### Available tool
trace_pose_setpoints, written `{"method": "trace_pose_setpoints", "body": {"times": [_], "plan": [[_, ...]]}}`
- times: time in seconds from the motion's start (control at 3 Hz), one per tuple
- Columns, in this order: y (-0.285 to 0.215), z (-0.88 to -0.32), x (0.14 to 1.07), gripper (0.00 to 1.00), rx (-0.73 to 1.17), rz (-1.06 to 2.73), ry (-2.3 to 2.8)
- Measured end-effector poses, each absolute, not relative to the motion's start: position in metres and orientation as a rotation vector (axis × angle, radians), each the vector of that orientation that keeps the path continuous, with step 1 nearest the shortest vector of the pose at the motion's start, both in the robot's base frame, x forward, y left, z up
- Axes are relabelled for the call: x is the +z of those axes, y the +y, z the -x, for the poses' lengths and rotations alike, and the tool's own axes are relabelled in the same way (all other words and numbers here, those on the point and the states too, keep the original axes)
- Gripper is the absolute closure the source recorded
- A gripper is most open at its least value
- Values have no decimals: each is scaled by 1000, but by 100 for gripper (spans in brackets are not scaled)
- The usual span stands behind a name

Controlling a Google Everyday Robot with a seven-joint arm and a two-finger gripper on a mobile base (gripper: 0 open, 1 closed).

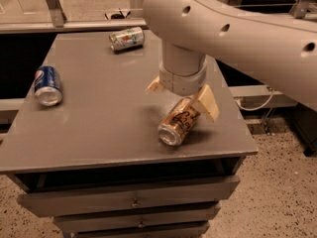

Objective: Place orange can upright

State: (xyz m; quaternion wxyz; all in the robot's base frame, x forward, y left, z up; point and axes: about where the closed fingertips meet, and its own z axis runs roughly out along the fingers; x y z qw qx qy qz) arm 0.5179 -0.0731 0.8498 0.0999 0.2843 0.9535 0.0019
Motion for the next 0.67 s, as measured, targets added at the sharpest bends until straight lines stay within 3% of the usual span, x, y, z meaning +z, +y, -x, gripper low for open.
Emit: {"method": "trace_pose_setpoints", "body": {"times": [0.33, 0.67], "plan": [[-67, -515, 843, 33, 35, -872, 2827], [-66, -513, 841, 56, 45, -881, 2828]]}}
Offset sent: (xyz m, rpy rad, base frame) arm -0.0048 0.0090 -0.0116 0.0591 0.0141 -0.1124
